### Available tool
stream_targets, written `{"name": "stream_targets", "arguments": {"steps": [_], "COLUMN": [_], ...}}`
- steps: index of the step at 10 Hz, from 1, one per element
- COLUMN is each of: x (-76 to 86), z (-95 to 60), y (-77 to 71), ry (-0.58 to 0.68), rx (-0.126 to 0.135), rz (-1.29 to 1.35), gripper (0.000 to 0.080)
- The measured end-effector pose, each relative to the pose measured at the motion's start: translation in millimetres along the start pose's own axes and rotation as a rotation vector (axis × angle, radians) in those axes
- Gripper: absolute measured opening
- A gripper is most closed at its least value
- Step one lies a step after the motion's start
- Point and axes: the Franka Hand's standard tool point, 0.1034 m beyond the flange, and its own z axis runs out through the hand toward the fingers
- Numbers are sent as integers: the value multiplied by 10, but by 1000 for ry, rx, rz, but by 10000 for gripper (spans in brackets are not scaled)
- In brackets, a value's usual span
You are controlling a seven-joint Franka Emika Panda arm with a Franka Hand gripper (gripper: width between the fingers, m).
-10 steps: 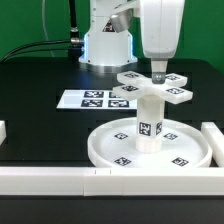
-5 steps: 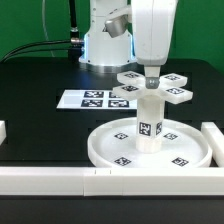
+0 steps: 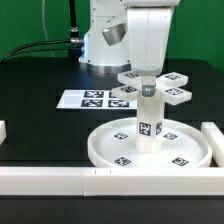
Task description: Assemble round table
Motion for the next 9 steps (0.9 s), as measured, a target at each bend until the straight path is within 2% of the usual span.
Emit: {"name": "stream_targets", "arguments": {"steps": [6,9], "x": [6,25], "z": [-5,62], "y": [7,30], "ry": [-1,-15], "rx": [3,6], "rz": [6,-12], "gripper": [649,649]}}
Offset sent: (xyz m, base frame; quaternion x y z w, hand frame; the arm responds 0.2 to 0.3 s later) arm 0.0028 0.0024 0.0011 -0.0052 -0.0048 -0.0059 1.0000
